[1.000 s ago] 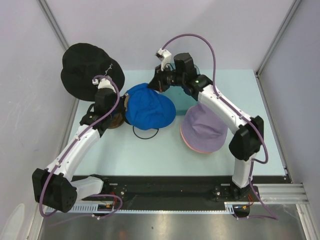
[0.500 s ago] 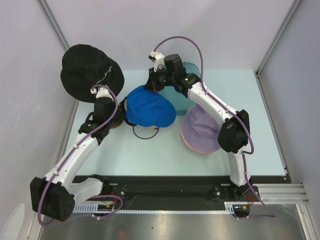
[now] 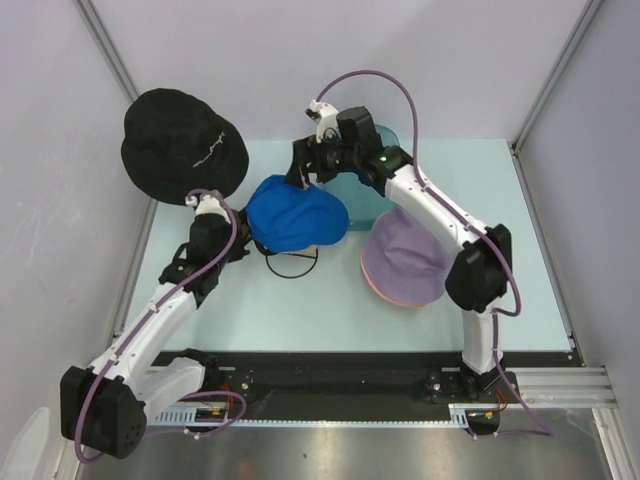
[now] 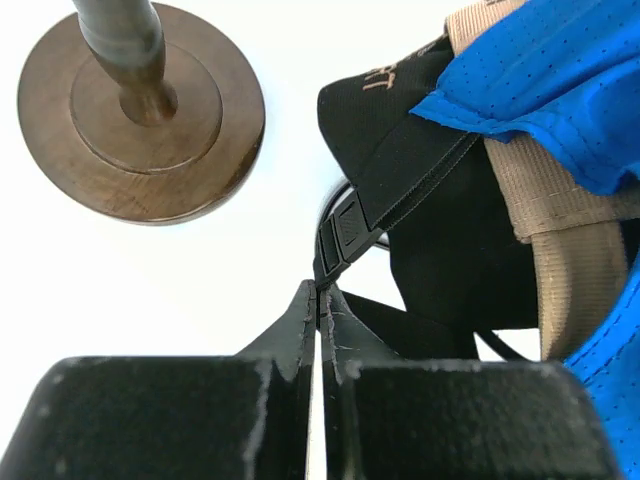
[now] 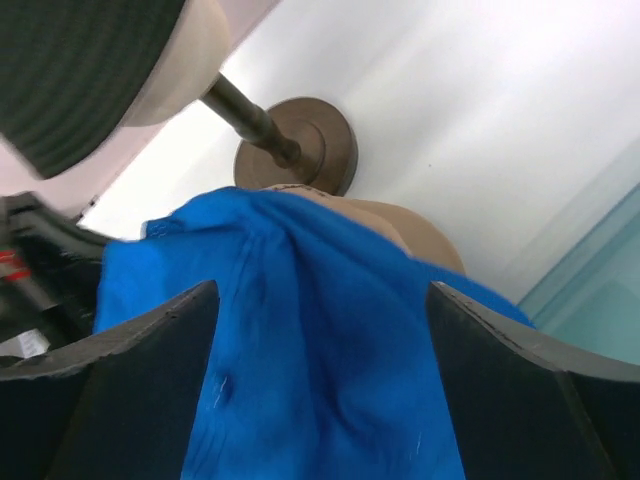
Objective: Stack the hats
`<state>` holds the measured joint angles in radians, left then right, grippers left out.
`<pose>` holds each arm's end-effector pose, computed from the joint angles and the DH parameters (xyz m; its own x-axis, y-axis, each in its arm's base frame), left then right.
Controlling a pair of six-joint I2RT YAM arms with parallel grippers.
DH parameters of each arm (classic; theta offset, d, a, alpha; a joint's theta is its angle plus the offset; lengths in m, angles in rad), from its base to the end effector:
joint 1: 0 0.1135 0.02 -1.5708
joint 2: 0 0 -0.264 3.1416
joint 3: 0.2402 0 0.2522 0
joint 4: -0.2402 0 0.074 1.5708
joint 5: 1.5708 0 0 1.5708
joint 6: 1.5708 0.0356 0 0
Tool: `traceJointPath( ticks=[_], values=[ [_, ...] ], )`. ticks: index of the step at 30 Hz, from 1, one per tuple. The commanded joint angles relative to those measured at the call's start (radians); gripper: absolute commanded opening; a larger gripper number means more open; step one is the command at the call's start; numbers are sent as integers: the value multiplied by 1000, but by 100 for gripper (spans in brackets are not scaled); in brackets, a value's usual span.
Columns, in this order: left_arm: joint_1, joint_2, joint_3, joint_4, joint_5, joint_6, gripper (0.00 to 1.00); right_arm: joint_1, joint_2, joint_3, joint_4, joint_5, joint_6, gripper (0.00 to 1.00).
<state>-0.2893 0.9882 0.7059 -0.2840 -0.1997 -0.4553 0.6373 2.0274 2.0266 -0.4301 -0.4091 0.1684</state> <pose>0.2115 -0.0556 0.2649 -0.5142 -0.2966 -0.8047 -0.1191 0.9539 -0.2755 0.3760 0.2960 0.3657 -0.4711 -0.1575 -0.8679 -0.7683 0.5566 0.3161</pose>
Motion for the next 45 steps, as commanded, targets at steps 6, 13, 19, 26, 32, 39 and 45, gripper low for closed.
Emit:
traceJointPath(
  ticks=[6,13,19,26,32,39,45],
  values=[
    [7,10,-75,57,29,-11,0,24,-331,-270,125,39,11,93],
    [7,66,-124,104,52,-37,0,-24,-371,-506,289,-69,115,93],
    [7,98,-141,117,48,-49,1,-24,-308,-539,275,-148,132,93],
    [10,129,-132,117,34,-81,0,-30,-285,-578,295,-178,161,94],
    [35,104,-118,117,26,-117,0,-77,-292,-643,280,-197,168,95],
    [110,90,-128,126,60,-149,0,-28,-233,-592,258,-237,123,95],
    [111,125,-62,143,94,-77,1,21,-194,-560,268,-276,117,95]
  ],
)
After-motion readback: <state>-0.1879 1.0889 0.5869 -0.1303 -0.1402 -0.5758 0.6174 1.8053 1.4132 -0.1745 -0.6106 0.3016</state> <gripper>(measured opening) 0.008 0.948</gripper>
